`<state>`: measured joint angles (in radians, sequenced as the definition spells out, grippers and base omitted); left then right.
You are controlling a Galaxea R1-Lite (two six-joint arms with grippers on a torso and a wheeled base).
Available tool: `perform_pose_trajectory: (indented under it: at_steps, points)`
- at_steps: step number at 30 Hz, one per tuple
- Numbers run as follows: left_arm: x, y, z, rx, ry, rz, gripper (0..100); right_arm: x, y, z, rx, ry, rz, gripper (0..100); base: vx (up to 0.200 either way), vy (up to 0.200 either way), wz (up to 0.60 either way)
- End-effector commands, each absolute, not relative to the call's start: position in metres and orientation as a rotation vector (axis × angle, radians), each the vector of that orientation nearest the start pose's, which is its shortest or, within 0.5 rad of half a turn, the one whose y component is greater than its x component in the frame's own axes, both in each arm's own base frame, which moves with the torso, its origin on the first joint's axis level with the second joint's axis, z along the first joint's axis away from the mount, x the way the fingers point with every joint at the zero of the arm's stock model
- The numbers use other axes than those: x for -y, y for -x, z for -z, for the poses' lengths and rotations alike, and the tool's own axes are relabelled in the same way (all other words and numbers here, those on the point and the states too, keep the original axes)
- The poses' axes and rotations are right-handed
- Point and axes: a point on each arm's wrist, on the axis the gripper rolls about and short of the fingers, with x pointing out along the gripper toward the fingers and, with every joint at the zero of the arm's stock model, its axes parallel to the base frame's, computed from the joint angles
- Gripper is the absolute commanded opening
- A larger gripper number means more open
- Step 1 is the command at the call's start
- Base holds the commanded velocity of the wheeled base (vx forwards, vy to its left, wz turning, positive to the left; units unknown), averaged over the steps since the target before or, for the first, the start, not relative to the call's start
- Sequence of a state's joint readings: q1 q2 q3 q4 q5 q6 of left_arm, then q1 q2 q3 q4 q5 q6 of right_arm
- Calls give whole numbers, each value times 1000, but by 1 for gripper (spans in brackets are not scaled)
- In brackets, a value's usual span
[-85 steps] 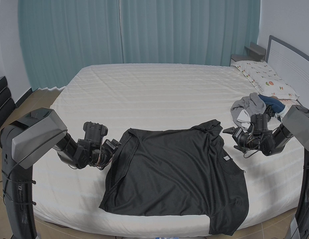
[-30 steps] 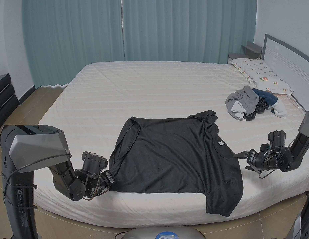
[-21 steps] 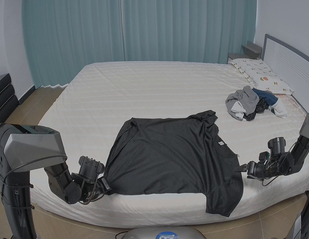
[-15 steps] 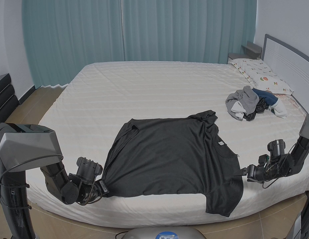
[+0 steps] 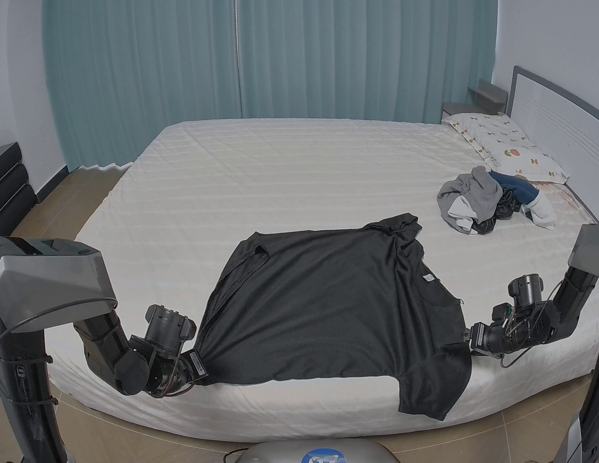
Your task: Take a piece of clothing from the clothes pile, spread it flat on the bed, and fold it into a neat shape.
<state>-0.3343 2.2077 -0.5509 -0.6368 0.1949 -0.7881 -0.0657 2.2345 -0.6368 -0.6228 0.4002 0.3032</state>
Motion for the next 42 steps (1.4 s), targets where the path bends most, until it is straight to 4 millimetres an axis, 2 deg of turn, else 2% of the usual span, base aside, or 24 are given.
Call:
perform_pose_trajectory:
  at_steps: [1,5,6,15,23,29,38,39,40,42]
  points:
    - [91,-278,26,-963,457,-263,0,9,-315,32,-1018,-505,-167,100,0,0,0]
    - [91,-279,26,-960,460,-265,0,8,-319,33,-1011,-506,-169,100,0,0,0]
    - [91,-279,26,-960,462,-265,0,8,-319,33,-1011,-504,-168,0,0,0,0]
    - [90,-279,26,-963,460,-266,0,11,-316,33,-1012,-467,-108,0,0,0,0]
    - [88,-272,28,-991,413,-256,0,29,-305,11,-979,-463,-70,0,0,0,0]
    - [88,-265,21,-1047,375,-263,0,38,-298,13,-1020,-398,-85,0,0,0,0]
    - [88,-268,24,-1047,380,-265,0,30,-298,20,-1045,-386,-107,0,0,0,0]
    - [89,-267,24,-1049,383,-264,0,29,-301,22,-1047,-386,-109,100,0,0,0]
    - [89,-268,24,-1047,384,-263,100,29,-301,24,-1048,-386,-109,100,0,0,0]
    - [88,-268,22,-1042,387,-262,100,29,-302,19,-1036,-397,-112,100,0,0,0]
